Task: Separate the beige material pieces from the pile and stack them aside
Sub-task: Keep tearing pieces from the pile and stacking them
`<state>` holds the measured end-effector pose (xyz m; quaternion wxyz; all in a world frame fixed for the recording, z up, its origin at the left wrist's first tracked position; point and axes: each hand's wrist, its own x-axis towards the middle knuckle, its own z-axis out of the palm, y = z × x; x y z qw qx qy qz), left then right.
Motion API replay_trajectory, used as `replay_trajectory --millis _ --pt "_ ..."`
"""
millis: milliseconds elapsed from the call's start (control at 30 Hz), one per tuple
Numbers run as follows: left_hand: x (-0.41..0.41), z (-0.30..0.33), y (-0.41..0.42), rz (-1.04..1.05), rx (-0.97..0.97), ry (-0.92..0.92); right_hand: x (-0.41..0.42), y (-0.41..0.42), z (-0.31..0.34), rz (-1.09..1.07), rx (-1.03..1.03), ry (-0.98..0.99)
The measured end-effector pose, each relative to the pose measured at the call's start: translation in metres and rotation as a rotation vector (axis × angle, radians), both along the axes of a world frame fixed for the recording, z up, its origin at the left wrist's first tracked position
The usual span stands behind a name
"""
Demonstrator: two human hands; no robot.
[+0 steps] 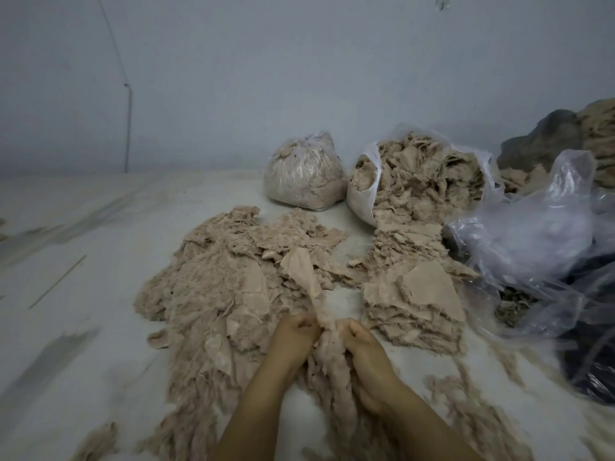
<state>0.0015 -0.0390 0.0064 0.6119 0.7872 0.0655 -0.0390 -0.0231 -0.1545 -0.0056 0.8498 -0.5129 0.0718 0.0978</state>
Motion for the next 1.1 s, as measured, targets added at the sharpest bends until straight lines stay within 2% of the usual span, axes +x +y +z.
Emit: replay_trajectory --millis 67,133,233,333,400,500,600,667,733,800,833,900,967,1033,1100 --pt "0.0 -0.001 -0.005 0.019 -0.098 -0.035 -0.001 0.001 0.003 0.005 -0.115 -0.032" --pt "-0.001 -0.002 -0.005 0.05 -0.103 -0.091 -0.003 0.002 0.007 -0.037 -0.311 -0.093" --pt "0.002 -0.006 0.005 0.275 -0.026 -0.192 0.0 -0.005 0.005 -0.213 -0.37 -0.072" --pt "0.001 -0.009 0.021 0.341 0.161 -0.24 -0.003 -0.004 0.003 -0.209 -0.397 -0.065" --pt "-0.001 -0.008 0.024 0.312 0.239 -0.281 -0.005 0.003 0.002 -0.156 -0.401 -0.05" --pt "-0.008 -0.002 0.017 0.17 0.176 -0.322 0.0 0.01 0.005 -0.073 -0.309 0.022" --pt "-0.012 -0.003 0.028 0.233 0.192 -0.272 0.01 0.012 0.006 -0.21 -0.134 0.171" --pt "-0.014 -0.007 0.037 0.25 0.37 -0.191 0.011 0.014 0.006 -0.263 -0.109 0.149" --pt "-0.015 -0.008 0.035 0.249 0.642 -0.213 0.008 0.016 0.007 -0.244 -0.193 0.072" --pt "-0.014 -0.002 0.024 0.213 0.595 -0.434 0.004 0.015 0.011 -0.155 -0.334 -0.06" --pt "-0.011 0.002 0.017 0.108 0.537 -0.505 0.002 0.013 0.012 -0.09 -0.386 -0.129" --pt "-0.005 0.009 0.006 -0.138 0.49 -0.506 0.0 0.007 0.014 0.015 -0.398 -0.196" --pt "0.002 0.007 0.004 -0.268 0.486 -0.45 -0.002 0.0 0.011 0.009 -0.415 -0.218" --pt "0.008 -0.001 0.01 -0.239 0.567 -0.422 -0.003 -0.009 0.008 -0.08 -0.562 -0.23" --pt "0.015 -0.005 0.026 -0.061 0.6 -0.405 -0.002 -0.02 0.004 -0.176 -0.643 -0.225"
